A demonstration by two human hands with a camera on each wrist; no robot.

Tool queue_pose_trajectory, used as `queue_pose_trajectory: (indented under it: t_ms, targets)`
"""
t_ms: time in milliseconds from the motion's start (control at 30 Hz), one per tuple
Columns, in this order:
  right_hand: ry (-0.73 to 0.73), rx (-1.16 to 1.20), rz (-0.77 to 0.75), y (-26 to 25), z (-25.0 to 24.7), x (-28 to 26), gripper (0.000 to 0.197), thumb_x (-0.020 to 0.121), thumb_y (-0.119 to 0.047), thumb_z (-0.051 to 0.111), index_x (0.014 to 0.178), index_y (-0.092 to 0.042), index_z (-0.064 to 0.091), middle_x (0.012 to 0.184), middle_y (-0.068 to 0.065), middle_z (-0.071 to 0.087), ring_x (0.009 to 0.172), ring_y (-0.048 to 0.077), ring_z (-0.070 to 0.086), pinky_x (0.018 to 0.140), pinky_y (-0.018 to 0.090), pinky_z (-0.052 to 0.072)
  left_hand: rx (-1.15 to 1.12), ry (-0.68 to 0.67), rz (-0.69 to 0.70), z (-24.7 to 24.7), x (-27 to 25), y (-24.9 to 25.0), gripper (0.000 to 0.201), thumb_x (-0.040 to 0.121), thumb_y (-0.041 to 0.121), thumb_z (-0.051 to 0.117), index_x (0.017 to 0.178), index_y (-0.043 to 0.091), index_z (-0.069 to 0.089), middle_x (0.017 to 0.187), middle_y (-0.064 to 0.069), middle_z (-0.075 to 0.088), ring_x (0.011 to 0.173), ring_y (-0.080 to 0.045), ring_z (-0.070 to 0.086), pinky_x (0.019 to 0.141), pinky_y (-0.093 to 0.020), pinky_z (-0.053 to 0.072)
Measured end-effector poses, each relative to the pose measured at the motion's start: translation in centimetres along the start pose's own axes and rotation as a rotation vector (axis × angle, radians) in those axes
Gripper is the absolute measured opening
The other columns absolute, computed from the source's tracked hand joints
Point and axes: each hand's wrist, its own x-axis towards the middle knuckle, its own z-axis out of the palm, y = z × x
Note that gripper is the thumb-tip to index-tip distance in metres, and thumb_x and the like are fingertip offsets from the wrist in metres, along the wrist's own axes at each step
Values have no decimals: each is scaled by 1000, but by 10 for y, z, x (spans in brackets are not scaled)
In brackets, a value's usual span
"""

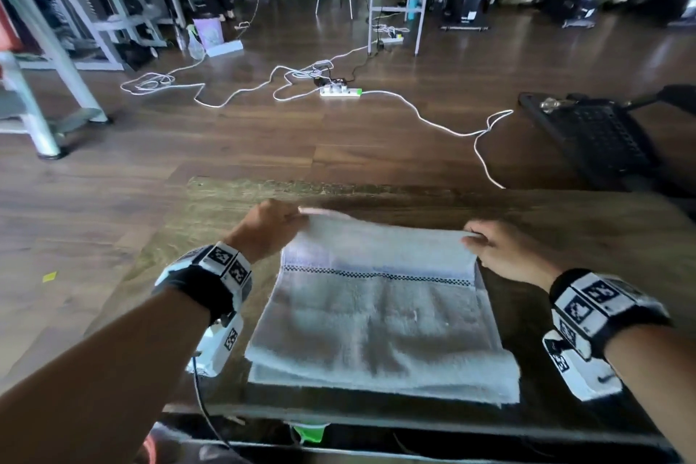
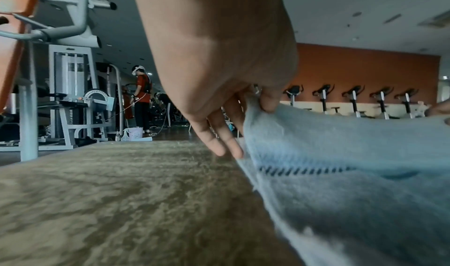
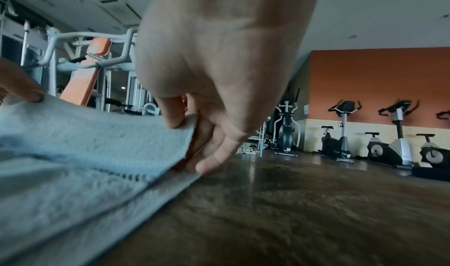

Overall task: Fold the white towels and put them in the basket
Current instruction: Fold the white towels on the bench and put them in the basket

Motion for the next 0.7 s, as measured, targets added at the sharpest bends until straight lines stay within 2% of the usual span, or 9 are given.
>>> queue_pose_trajectory:
  t_ms: [67, 133, 200, 267, 300, 467, 533, 633, 700]
  targets:
    - [45, -29, -36, 8, 3, 13, 18, 102, -23, 50, 87, -17, 56, 71, 4, 59, 69, 21, 61, 61, 30, 40, 38, -59, -6, 11, 14, -8, 38, 96, 15, 56, 59, 10, 50, 52, 4, 46, 41, -9, 39, 34, -13, 32]
    - [121, -66, -84, 11, 4, 24, 12, 101, -23, 52, 92, -18, 57, 69, 1, 60, 60, 5, 60, 54, 18, 39, 12, 2, 23, 13, 25, -17, 36, 95, 15, 57, 59, 13, 56, 47, 9, 51, 37, -3, 42, 35, -17, 36]
    - [215, -91, -120, 13, 4, 37, 9, 100, -21, 54, 97, -16, 61, 76, 4, 66, 66, 8, 63, 61, 21, 48, 12, 67, 61, 12, 37, -19, 30, 93, 16, 59, 64, 14, 63, 50, 10, 58, 36, -1, 48, 35, -16, 39]
    - [314, -115, -122, 16, 4, 53, 10, 97, -18, 58, 98, -12, 66, 86, 8, 70, 77, 24, 66, 72, 38, 55, 66, 90, 50, 11, 47, -17, 21, 92, 19, 61, 73, 12, 68, 63, 6, 64, 47, -1, 56, 38, -10, 38]
    - [342, -121, -112, 17, 5, 61, 9, 95, -17, 60, 96, -11, 68, 87, 7, 71, 79, 26, 66, 72, 40, 55, 107, 84, 31, 13, 52, -17, 19, 92, 20, 61, 76, 14, 68, 69, 5, 65, 53, -3, 58, 39, -8, 38]
    - [229, -184, -11, 22, 16, 84, 17, 91, -14, 69, 75, -17, 65, 81, 0, 63, 69, 17, 62, 60, 30, 44, 217, 52, 64, 27, 61, -24, 14, 91, 25, 66, 87, 14, 72, 85, 2, 65, 65, -6, 58, 52, -11, 37]
    - [244, -194, 1, 22, 19, 85, 12, 89, -13, 71, 78, -14, 68, 82, 0, 61, 71, 16, 59, 62, 30, 44, 217, 49, 71, 29, 61, -26, 14, 89, 26, 68, 89, 13, 72, 89, 1, 67, 67, -8, 59, 55, -12, 39]
    - [222, -170, -5, 23, 19, 86, 8, 90, -9, 70, 82, -10, 68, 81, 1, 64, 68, 11, 57, 55, 22, 38, 229, 40, 85, 28, 62, -24, 13, 89, 19, 68, 94, 6, 72, 94, -9, 72, 71, -14, 62, 62, -16, 45]
    - [230, -153, -25, 23, 16, 84, 5, 89, -7, 70, 86, -9, 68, 84, 3, 65, 68, 7, 56, 55, 17, 35, 242, 25, 79, 26, 61, -21, 13, 88, 15, 69, 95, 4, 70, 95, -10, 71, 74, -15, 63, 60, -10, 42]
